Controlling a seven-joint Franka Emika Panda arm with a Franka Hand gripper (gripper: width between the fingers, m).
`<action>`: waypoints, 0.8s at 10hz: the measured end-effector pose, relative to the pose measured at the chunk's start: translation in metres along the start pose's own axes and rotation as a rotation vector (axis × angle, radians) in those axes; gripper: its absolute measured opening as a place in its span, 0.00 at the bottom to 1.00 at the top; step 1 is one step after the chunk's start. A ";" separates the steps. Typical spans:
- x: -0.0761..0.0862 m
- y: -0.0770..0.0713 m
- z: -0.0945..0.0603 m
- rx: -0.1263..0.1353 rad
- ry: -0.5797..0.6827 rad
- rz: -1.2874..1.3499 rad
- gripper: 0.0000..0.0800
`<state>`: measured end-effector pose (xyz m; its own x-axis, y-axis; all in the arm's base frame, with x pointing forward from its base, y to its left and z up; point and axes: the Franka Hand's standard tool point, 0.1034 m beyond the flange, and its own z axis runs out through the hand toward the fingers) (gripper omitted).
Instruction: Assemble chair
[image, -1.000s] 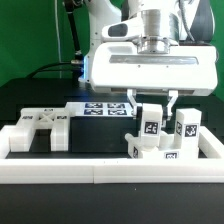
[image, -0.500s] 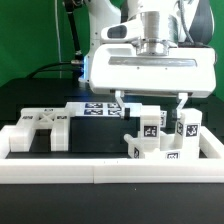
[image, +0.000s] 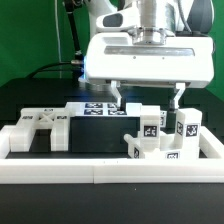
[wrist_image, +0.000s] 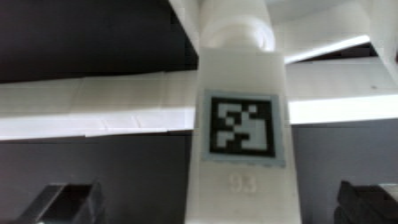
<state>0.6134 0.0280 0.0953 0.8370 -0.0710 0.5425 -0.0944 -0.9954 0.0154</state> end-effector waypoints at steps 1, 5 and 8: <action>0.001 0.000 0.000 0.001 -0.002 0.000 0.81; 0.003 0.000 0.001 0.001 -0.001 -0.001 0.81; 0.003 0.000 0.001 0.001 -0.003 -0.001 0.81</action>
Offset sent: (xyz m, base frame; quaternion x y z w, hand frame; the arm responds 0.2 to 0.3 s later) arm 0.0000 0.0000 0.0000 0.0000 0.0000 0.0000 1.0000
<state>0.6161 0.0276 0.0957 0.8385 -0.0697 0.5404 -0.0928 -0.9956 0.0156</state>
